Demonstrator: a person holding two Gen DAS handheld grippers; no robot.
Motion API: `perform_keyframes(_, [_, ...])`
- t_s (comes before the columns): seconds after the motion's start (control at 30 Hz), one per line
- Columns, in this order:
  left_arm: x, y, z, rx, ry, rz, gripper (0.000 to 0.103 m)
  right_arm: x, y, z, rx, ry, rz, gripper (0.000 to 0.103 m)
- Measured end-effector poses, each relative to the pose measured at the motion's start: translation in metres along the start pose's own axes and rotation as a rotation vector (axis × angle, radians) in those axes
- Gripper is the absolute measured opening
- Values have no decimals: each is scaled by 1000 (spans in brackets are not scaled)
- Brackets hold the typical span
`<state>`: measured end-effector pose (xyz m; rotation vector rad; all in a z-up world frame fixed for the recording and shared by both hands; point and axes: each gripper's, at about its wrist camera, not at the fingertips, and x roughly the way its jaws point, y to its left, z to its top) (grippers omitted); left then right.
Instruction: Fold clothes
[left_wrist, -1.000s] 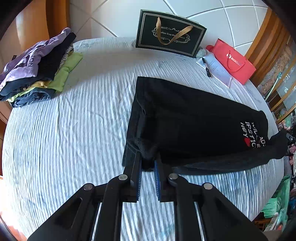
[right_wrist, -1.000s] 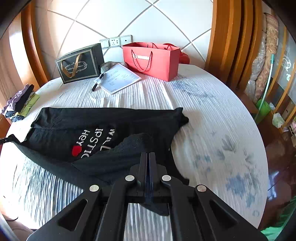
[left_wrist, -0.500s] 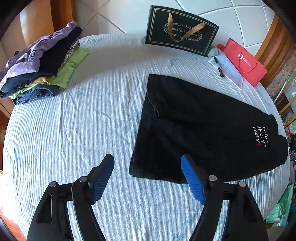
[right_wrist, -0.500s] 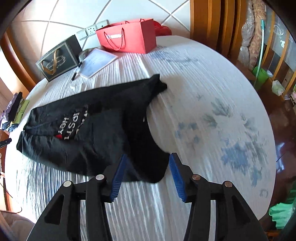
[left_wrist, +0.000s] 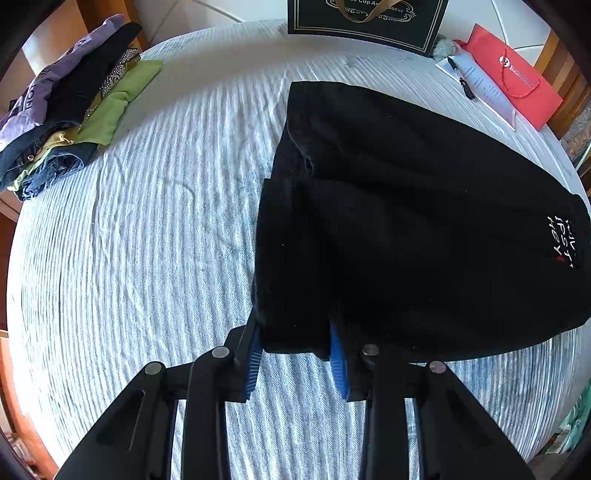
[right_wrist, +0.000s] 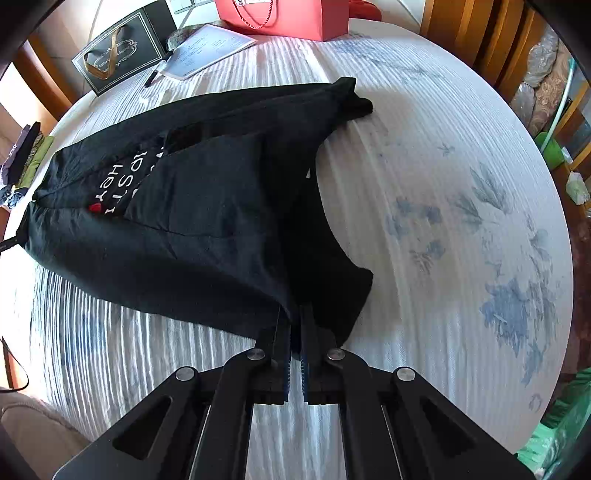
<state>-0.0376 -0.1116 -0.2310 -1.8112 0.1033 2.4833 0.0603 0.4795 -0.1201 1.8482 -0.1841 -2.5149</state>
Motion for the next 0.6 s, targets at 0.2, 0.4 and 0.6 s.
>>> perform_keyframes(0.2, [-1,1,1,-27,27,25,40,4,-33,-26,26,130,-11,37])
perform_keyframes(0.4, [-47,4,11,-81,-106,-15,62,-49,-19,8,-27,-64,69,38])
perform_keyframes(0.6, [-34,-8,30,-55,-92,-39,70,-24,-8,65,32,-51,135,48])
